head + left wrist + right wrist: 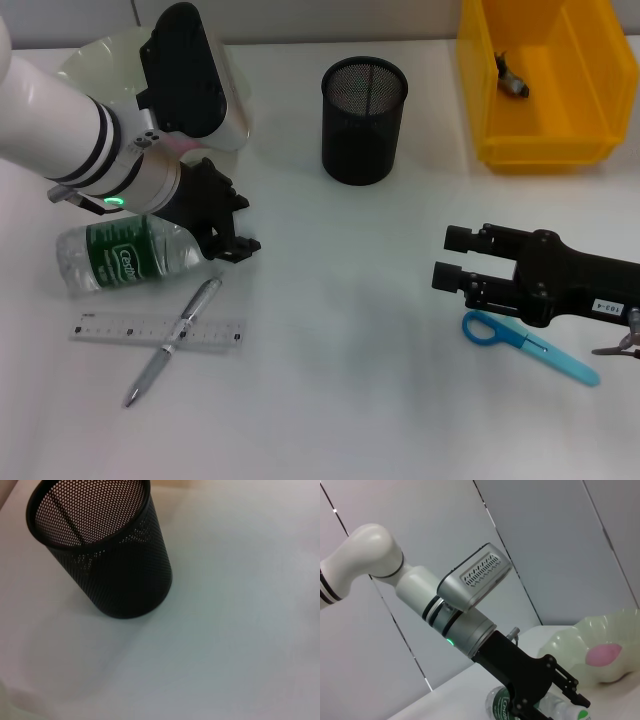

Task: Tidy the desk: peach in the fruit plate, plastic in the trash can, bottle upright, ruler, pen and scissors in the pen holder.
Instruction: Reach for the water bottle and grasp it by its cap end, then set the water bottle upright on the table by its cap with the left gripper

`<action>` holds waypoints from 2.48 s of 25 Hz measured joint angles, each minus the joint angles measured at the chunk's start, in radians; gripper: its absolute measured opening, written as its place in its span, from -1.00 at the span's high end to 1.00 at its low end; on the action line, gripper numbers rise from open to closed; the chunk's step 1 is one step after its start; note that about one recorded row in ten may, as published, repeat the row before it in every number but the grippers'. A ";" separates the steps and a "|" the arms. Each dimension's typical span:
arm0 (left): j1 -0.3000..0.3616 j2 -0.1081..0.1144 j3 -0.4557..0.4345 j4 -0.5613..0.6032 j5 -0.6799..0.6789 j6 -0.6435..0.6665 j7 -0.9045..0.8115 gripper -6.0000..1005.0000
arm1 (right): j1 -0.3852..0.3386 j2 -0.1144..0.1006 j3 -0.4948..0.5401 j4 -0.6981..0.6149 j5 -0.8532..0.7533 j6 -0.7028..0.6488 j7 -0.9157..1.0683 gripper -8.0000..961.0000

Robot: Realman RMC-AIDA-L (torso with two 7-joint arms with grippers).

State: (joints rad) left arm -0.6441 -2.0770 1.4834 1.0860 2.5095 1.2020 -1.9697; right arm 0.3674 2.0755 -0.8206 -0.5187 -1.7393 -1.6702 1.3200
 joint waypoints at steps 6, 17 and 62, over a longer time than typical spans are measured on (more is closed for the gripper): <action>0.003 0.000 0.000 0.006 0.000 -0.004 -0.004 -0.12 | 0.001 0.000 0.002 -0.001 0.000 -0.001 0.000 -0.38; 0.020 0.001 -0.011 0.068 -0.024 -0.003 -0.008 0.14 | 0.005 0.001 0.003 0.000 0.001 0.007 0.000 -0.38; 0.326 0.009 -0.225 0.431 -0.438 0.036 0.076 0.23 | 0.042 0.003 0.018 0.054 -0.003 0.020 -0.028 -0.38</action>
State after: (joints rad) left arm -0.3183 -2.0683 1.2581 1.5170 2.0710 1.2382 -1.8941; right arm 0.4094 2.0786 -0.8029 -0.4648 -1.7427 -1.6498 1.2921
